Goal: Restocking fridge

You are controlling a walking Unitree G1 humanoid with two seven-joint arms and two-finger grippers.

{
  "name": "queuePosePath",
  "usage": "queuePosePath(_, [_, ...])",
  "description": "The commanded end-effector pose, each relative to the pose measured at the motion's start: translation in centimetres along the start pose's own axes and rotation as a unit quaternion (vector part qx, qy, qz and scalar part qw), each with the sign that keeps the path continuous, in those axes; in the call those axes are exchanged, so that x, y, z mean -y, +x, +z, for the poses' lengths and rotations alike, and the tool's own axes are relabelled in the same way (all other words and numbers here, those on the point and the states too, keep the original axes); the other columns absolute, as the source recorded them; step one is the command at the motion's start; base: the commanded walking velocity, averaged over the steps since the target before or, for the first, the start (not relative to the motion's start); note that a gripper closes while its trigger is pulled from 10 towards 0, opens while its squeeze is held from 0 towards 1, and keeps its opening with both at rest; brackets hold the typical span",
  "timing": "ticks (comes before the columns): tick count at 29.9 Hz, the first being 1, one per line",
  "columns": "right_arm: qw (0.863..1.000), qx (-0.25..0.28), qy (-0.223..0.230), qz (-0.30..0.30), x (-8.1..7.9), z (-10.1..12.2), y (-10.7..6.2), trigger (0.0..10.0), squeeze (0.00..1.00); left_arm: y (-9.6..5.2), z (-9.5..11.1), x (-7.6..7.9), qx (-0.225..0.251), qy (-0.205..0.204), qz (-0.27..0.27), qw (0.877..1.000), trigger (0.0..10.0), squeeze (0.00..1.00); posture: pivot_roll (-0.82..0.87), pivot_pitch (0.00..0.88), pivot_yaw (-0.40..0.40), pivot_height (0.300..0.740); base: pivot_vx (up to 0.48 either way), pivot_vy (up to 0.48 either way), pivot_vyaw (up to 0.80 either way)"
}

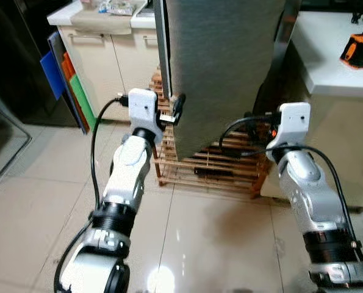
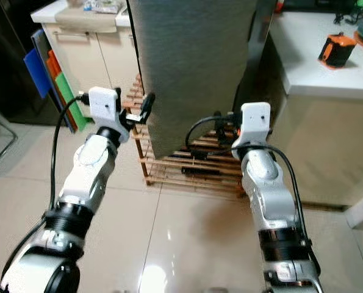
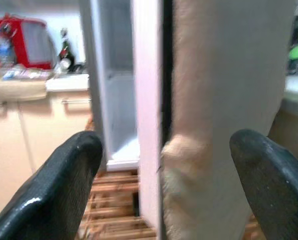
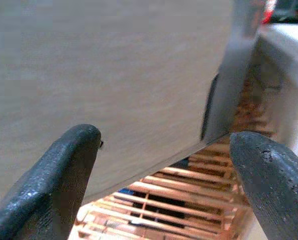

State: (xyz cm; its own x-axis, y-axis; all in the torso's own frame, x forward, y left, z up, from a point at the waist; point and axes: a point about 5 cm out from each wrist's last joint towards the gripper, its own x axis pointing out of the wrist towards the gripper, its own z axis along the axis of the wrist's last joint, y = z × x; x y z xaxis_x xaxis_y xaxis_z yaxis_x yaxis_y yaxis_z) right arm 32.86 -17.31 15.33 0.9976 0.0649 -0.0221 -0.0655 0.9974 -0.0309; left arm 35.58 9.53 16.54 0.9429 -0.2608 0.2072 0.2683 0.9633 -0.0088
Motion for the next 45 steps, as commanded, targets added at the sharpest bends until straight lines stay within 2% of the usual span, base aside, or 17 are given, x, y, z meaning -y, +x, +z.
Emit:
queuePosePath(1, [1.000, 0.016, 0.000, 0.007, -0.4, 0.5, 0.2, 10.0, 0.00, 0.2, 0.2, -0.9, -0.001, -0.003, 0.024, 1.000, 10.0, 0.00, -0.22, 0.000, 0.078, 0.736, 0.450, 0.000, 0.00])
queuePosePath(6, [1.000, 0.026, 0.001, 0.018, -1.0, 0.7, 0.5, 10.0, 0.00, 0.3, 0.5, -1.2, 0.001, 0.000, 0.032, 0.999, 10.0, 0.00, -0.22, 0.000, 0.081, 0.736, 0.448, 0.000, 0.00])
queuePosePath(28, [0.999, 0.031, 0.005, 0.036, -1.5, 0.8, 1.0, 10.0, 0.00, 0.2, 0.5, -2.1, 0.004, -0.005, 0.064, 0.998, 10.0, 0.00, -0.21, 0.000, 0.071, 0.736, 0.449, 0.000, 0.00])
queuePosePath(30, [0.999, 0.031, 0.005, 0.036, -1.5, 0.8, 1.0, 10.0, 0.00, 0.2, 0.6, -2.1, 0.005, 0.013, 0.069, 0.998, 10.0, 0.00, -0.21, 0.000, 0.071, 0.736, 0.000, 0.000, 0.00])
queuePosePath(35, [0.999, 0.028, 0.006, 0.039, -1.6, 0.6, 0.9, 10.0, 0.00, 0.2, 0.4, -2.3, -0.003, 0.025, 0.087, 0.996, 10.0, 0.00, -0.21, 0.000, 0.069, 0.736, 0.000, 0.000, 0.00])
queuePosePath(45, [0.998, 0.027, 0.008, 0.052, -2.3, 0.5, 1.0, 10.0, 0.00, 0.0, 0.4, -3.1, -0.004, 0.032, 0.110, 0.993, 10.0, 0.00, -0.20, 0.000, 0.062, 0.736, 0.000, 0.000, 0.00])
